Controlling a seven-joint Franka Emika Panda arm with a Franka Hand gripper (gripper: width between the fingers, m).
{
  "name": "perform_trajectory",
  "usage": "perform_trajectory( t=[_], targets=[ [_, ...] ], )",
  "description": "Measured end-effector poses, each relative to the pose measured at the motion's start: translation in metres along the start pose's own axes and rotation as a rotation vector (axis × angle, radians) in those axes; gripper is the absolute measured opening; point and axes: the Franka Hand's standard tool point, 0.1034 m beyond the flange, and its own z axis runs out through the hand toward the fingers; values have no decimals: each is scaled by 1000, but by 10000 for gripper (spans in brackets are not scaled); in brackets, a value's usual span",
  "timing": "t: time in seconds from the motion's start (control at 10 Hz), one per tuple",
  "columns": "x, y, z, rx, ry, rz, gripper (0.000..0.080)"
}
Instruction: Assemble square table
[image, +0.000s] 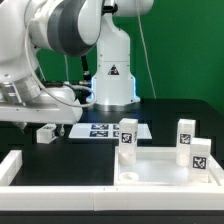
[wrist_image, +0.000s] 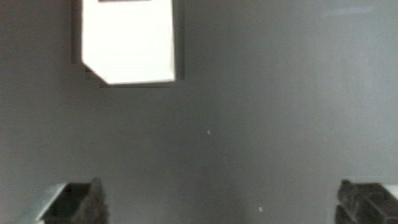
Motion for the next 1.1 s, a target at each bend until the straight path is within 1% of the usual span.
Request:
perform_trajectory(
  t=[0.1,0.2,0.3,0.4,0.5,0.7,0.8,0.9,1.0,1.1],
  targets=[
    [-9,7,9,-5,-81,2,648],
    [-19,11,18,-10,-162,3,648],
    [-22,11,21,-3,-216,10,648],
    [-22,12,21,3,-269,16,648],
    [-17,13,21,-5,-254,14,648],
    [-19,14,23,-3,-257,16,648],
    [-25,17,33,1,-280,25,648],
    [-37,20,49,9,-319,39,648],
    [-56,22,64,39,-423,59,648],
    [-49,24,64,29,-417,61,648]
  ],
)
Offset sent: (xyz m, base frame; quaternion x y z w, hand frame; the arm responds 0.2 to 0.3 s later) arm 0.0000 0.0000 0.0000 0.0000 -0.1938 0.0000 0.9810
